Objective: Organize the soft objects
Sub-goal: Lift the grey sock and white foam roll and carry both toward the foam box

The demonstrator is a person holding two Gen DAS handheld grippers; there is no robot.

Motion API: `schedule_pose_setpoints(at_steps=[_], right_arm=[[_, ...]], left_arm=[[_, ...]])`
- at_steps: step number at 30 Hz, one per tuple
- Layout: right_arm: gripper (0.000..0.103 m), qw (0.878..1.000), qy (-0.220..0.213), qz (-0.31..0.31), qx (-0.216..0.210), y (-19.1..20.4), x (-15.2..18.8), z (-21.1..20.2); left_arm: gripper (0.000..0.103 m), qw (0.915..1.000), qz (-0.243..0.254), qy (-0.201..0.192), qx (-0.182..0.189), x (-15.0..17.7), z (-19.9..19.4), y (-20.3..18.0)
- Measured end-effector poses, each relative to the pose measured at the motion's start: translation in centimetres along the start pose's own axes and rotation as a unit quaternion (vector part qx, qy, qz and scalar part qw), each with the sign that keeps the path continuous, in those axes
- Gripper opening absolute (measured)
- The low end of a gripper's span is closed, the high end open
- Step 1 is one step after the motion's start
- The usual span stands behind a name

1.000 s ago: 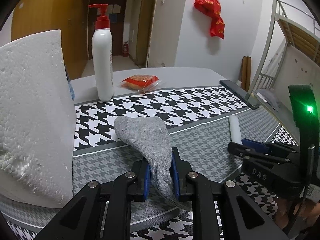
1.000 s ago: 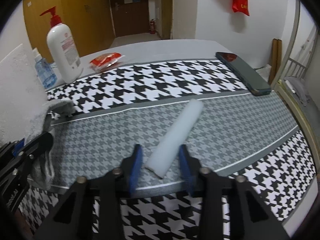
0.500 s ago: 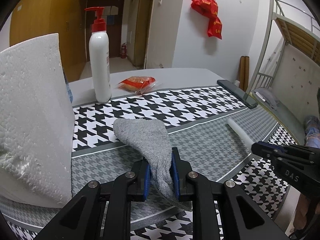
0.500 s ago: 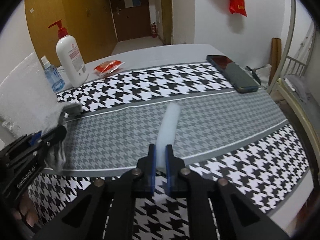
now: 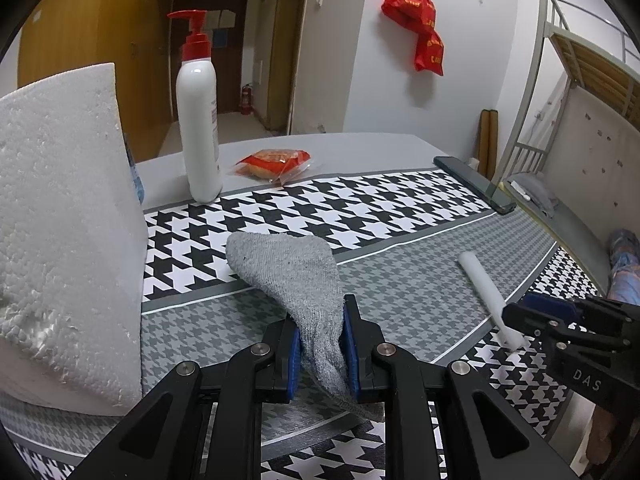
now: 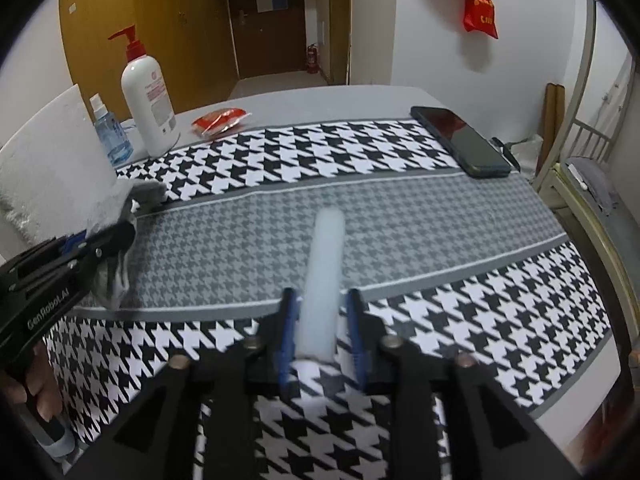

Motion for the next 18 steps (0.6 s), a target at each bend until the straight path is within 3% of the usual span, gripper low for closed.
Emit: schedule_pose_setpoints(at_steps=[15, 18], right_arm=[[0.039, 1.0, 0.013, -0.013, 0.007, 0.4, 0.0, 2.3], [0.024, 0.999, 0.011, -0.021, 0.023, 0.5, 0.0, 2.5]], left_arm=[[0.02, 1.0, -0.004, 0.0, 0.002, 0.0, -0.1, 0.1], [0.02, 1.0, -0.005, 0.0, 0.002, 0.0, -0.1, 0.1]])
Point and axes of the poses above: each gripper's, at about its wrist camera, not at the fingertips, and z roughly the way its jaws point, y to its left, x to its underside, the point moved 7 cm from there along z, roughly the way its jaws point, and after that the axes turned 7 degrees about -y, right-handed, at the moved point
